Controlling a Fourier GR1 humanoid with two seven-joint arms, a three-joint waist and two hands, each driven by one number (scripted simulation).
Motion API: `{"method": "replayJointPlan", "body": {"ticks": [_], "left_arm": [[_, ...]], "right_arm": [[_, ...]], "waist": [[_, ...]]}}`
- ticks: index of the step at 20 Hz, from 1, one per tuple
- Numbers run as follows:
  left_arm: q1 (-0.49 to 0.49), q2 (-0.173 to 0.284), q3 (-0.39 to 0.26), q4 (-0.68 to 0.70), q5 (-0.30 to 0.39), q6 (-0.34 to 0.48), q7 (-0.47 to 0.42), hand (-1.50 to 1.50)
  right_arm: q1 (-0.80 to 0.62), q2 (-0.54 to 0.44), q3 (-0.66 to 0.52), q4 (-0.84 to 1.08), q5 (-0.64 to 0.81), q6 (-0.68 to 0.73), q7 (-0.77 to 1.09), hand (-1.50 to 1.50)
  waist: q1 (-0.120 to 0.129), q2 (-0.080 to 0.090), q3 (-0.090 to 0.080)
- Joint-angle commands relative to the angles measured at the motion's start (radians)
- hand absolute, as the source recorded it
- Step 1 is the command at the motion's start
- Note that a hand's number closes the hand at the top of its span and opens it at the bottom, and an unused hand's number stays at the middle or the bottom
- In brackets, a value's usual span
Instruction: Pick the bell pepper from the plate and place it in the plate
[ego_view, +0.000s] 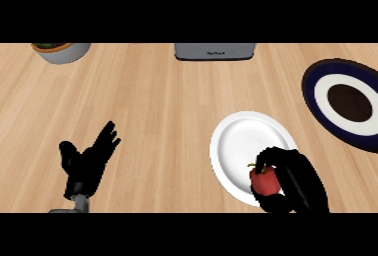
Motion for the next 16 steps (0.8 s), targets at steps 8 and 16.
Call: {"method": "replayJointPlan", "body": {"ticks": [8,16], "left_arm": [[0.029,-0.002,0.026,0.035,0.01,-0.004,-0.02,0.0],[0.018,-0.004,0.012,0.046,0.002,-0.023,-0.017,0.0]], "right_arm": [[0.463,-0.058,-0.086,-0.482,-0.273,-0.24,-0.244,1.5],[0.452,-0.038,-0.371,-0.429,-0.726,-0.215,-0.309,1.5]], "waist": [[-0.019,0.003,-0.003],[0.0,0.007,-0.002]]}}
